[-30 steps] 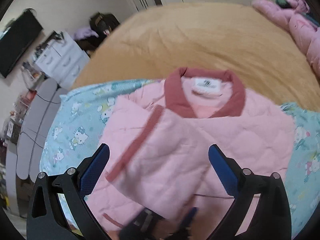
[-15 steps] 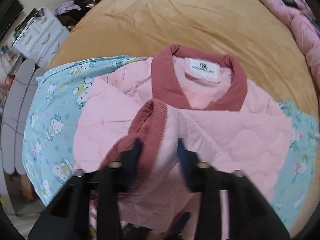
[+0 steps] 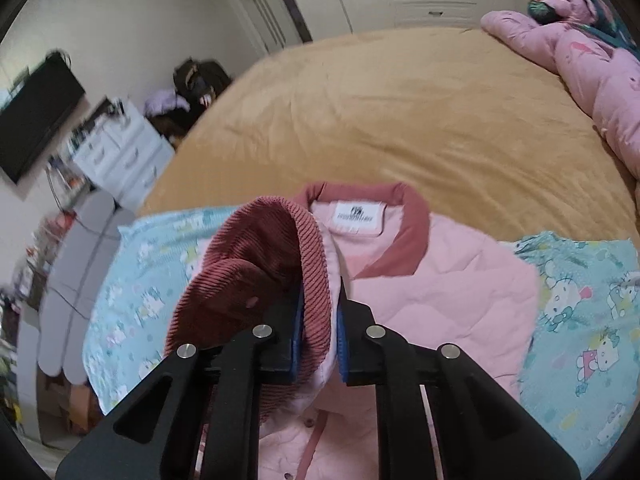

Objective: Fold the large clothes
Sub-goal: 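Lower the sleeve and open the left tool while the right tool pinches and adjusts the cuff, then pinch the ribbed sleeve cuff with the right tool and release it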

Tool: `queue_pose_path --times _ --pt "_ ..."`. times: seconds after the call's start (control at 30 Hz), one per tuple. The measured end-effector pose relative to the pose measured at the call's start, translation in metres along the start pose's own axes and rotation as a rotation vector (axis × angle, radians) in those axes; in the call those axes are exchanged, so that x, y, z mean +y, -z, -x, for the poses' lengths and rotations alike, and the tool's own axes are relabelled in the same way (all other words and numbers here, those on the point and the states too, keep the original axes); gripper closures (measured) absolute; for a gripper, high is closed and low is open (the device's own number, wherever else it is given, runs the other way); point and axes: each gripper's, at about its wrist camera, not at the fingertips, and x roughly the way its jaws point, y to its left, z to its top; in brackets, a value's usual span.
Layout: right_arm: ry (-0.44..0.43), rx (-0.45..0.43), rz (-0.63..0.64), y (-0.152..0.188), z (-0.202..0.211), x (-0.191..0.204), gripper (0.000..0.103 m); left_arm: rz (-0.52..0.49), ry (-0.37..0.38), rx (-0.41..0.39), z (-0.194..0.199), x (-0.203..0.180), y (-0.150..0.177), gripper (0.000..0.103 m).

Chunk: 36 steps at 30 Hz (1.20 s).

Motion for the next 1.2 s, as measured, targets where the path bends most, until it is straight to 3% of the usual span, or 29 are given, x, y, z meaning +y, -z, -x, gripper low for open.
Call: queue_pose_path --times 0.13,0.23,0.3,0.4,0.5,0.57,0.6,0.63,0.8,0.9,0.97,1.0,1.03,1.1,1.2 --pt "-0.025 -0.072 -0.061 0.005 0.015 -0.040 0.096 0.104 -0.065 -0.010 0.006 0.044 0.000 0.009" --pt "-0.003 -0.085 -0.099 0.017 0.011 -0.069 0.100 0.270 -0.129 0.014 -0.002 0.094 0.015 0.009" --pt "0.014 -0.090 -0.138 0.028 0.005 -0.090 0.103 0.330 -0.196 0.046 -0.011 0.116 0.028 0.009" --pt "0.039 -0.085 -0.183 0.044 -0.007 -0.113 0.103 0.423 -0.195 0.096 -0.028 0.142 0.049 0.009" --pt "-0.011 -0.063 -0.234 0.064 -0.016 -0.125 0.103 0.511 -0.189 0.147 -0.043 0.159 0.067 0.009" --pt "-0.061 -0.070 -0.273 0.080 -0.019 -0.126 0.082 0.567 -0.181 0.150 -0.046 0.168 0.075 0.009" --pt "-0.054 -0.078 -0.292 0.086 -0.021 -0.127 0.048 0.589 -0.173 0.143 -0.045 0.172 0.077 0.009" --pt "-0.038 -0.093 -0.319 0.093 -0.022 -0.129 0.028 0.606 -0.162 0.133 -0.045 0.174 0.077 0.009" --pt "-0.037 -0.054 -0.380 0.109 -0.054 -0.137 0.028 0.628 -0.131 0.114 -0.046 0.182 0.081 0.009" --pt "-0.081 -0.041 -0.403 0.109 -0.073 -0.140 0.041 0.652 -0.141 0.119 -0.049 0.187 0.084 0.009" --pt "-0.054 -0.030 -0.394 0.106 -0.081 -0.139 0.081 0.666 -0.134 0.114 -0.050 0.192 0.085 0.010" --pt "-0.048 -0.039 -0.375 0.103 -0.082 -0.137 0.092 0.671 -0.132 0.107 -0.050 0.194 0.085 0.015" --pt "-0.052 -0.063 -0.360 0.099 -0.076 -0.135 0.093 0.675 -0.121 0.099 -0.050 0.196 0.085 0.021" --pt "-0.059 -0.149 -0.308 0.088 -0.058 -0.129 0.094 0.681 -0.105 0.088 -0.050 0.199 0.084 0.049" --pt "-0.054 -0.276 -0.240 0.075 -0.032 -0.121 0.094 0.667 -0.081 0.070 -0.056 0.197 0.083 0.066"
